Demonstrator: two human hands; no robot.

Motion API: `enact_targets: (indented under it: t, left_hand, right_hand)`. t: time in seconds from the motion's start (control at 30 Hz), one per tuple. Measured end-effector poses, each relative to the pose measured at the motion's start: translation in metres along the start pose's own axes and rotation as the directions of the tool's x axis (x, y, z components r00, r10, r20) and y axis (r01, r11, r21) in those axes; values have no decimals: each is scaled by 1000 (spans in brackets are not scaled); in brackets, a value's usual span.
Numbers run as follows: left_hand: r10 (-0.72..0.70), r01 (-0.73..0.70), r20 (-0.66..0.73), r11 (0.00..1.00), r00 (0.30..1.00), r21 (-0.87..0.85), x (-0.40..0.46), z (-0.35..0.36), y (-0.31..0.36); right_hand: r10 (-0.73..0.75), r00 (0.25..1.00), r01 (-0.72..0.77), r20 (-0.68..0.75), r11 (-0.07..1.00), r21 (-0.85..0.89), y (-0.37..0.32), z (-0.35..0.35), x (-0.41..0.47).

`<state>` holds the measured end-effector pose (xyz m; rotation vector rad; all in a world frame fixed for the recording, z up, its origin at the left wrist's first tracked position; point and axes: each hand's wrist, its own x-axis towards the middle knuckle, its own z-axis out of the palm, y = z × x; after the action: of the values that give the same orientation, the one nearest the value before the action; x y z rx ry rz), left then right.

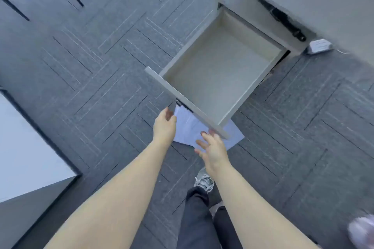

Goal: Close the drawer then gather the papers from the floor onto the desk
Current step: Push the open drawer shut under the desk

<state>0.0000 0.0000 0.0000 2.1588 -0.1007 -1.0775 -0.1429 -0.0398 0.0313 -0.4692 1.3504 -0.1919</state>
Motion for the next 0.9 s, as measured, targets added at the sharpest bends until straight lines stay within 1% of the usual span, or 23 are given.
enact_targets:
  t: [0.03, 0.1, 0.2, 0.3, 0.5, 0.6, 0.67, 0.83, 0.9]
  left_hand:
    - [18, -18, 7, 998, 1000, -53, 8, 4, 1]
    - [49, -48, 16, 997, 999, -66, 15, 13, 9]
    - [30, -32, -33, 996, 999, -79, 18, 24, 23]
    - [47, -54, -81, 994, 996, -93, 24, 39, 35]
    - [59, -82, -173, 988, 983, -129, 47, 87, 81]
    - [65, -92, -224, 989, 972, -115, 62, 114, 109]
    - [79, -102, -254, 992, 964, -77, 72, 130, 128]
    - [101, -124, -269, 990, 958, -70, 103, 167, 163]
    - [127, -144, -277, 989, 953, -40, 113, 179, 177]
  right_hand:
    - [10, 1000, -9, -9, 996, 93, -1, 1, 8]
    - [30, 1000, -30, 4, 981, 193, -4, 2, 17]
    - [15, 1000, -15, 3, 971, 240, -12, 0, 25]
    - [5, 1000, -4, -6, 973, 231, -30, -8, 32]
    - [-25, 1000, 23, 9, 979, 204, -85, -31, 57]
    - [-47, 999, 46, 2, 983, 176, -113, -45, 74]
    - [-72, 997, 72, -3, 986, 148, -132, -54, 85]
    - [-149, 989, 150, -18, 985, 81, -180, -74, 112]
    - [-170, 985, 171, -20, 983, 66, -196, -80, 122]
